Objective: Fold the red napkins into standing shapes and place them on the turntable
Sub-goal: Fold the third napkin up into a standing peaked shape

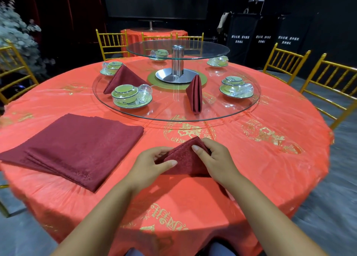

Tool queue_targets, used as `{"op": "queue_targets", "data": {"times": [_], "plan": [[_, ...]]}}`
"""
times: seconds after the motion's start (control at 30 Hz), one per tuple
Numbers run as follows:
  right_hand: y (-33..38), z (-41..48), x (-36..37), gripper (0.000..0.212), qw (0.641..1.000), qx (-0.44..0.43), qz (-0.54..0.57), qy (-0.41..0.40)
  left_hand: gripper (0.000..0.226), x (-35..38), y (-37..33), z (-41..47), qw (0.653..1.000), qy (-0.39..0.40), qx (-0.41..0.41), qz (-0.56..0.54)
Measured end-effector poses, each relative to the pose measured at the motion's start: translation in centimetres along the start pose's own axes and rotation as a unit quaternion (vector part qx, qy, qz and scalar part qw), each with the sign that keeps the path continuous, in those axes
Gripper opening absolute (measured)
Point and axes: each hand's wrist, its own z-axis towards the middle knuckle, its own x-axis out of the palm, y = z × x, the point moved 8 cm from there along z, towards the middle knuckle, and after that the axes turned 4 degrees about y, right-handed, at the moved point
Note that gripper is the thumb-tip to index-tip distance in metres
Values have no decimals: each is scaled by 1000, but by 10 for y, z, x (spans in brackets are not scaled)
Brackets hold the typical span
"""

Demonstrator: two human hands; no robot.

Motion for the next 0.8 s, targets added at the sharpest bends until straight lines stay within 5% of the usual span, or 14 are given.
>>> {"op": "queue_targets", "data": {"times": [0.23, 0.8], "plan": [[-14, -8, -8, 10, 986, 58, 155, -18, 28, 2, 3, -6, 997, -63, 26, -40], [-32, -10, -17, 15, 988, 72, 134, 15, 20, 0, 10, -6, 996, -77, 23, -48]]}}
